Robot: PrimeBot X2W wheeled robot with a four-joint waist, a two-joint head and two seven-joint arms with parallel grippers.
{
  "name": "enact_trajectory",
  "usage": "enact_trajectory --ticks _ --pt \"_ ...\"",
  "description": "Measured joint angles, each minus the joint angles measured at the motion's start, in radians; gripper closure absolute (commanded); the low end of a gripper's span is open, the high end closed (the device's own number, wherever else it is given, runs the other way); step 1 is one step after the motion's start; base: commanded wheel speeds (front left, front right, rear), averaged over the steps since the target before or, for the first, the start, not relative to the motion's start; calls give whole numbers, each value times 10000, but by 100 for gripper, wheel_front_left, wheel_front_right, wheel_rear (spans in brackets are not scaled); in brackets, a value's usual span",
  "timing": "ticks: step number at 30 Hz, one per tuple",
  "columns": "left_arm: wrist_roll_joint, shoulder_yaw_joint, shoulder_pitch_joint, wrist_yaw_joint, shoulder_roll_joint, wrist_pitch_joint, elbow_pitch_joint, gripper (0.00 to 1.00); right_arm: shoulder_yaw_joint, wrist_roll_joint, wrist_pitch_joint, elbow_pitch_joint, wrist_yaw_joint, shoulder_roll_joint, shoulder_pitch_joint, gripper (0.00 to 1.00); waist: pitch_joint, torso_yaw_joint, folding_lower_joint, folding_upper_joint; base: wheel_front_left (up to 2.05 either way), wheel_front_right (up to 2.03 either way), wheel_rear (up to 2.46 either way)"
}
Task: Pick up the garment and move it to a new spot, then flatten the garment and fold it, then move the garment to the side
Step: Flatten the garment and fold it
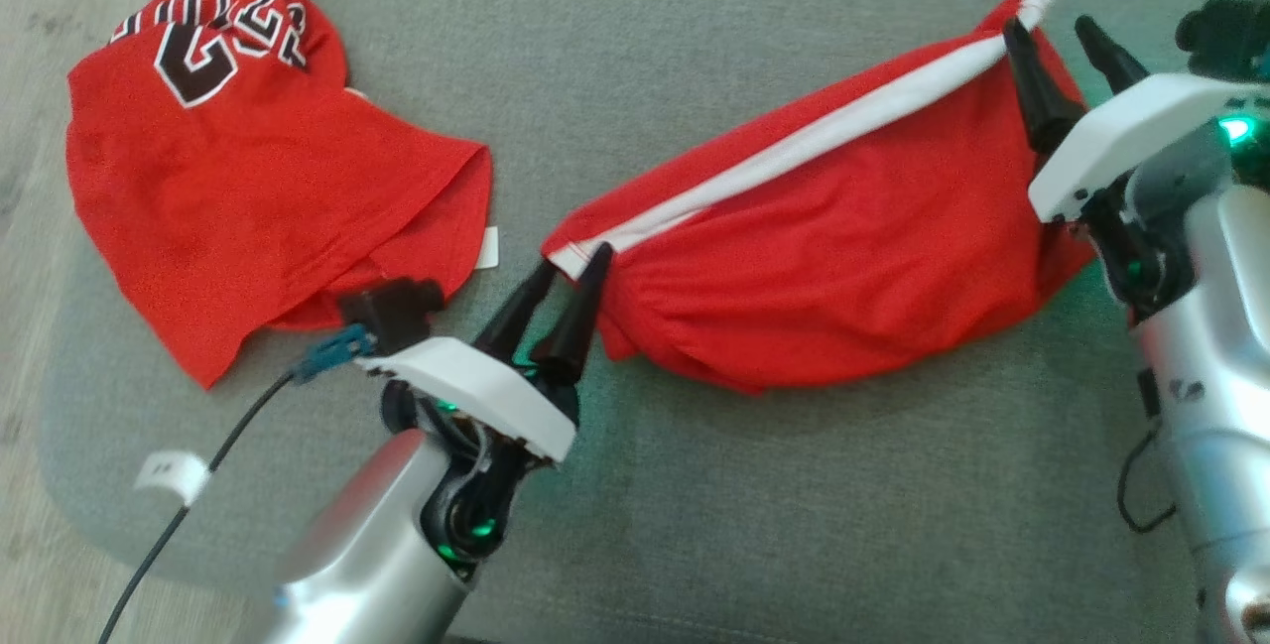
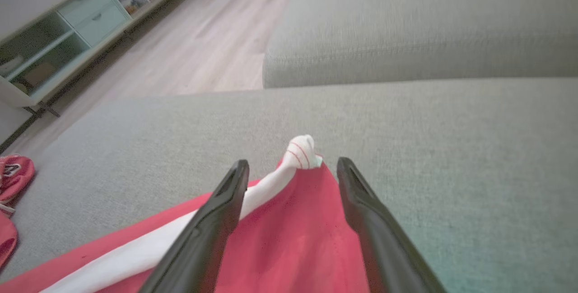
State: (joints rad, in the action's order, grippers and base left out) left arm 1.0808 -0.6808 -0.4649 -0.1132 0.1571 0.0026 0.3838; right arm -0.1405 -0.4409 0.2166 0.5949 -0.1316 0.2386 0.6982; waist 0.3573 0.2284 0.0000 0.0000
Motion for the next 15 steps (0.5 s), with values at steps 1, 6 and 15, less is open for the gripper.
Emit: enact_trajectory --ticks 1,6,15 --pt "-2 48 11 29 27 -173 19 0 -104 4 -364 -82 0 23 -81 0 -51 -53 0 0 0 0 0" --pt "-261 556 340 587 247 -1227 -58 0 -203 274 -1850 -675 0 105 -900 0 -382 -364 -1 0 0 0 0" --pt "-2435 1578 995 2393 1419 -2506 -1369 0 602 1250 -2872 -3168 0 -286 -2482 0 -1041 -1131 -2 0 0 0 0"
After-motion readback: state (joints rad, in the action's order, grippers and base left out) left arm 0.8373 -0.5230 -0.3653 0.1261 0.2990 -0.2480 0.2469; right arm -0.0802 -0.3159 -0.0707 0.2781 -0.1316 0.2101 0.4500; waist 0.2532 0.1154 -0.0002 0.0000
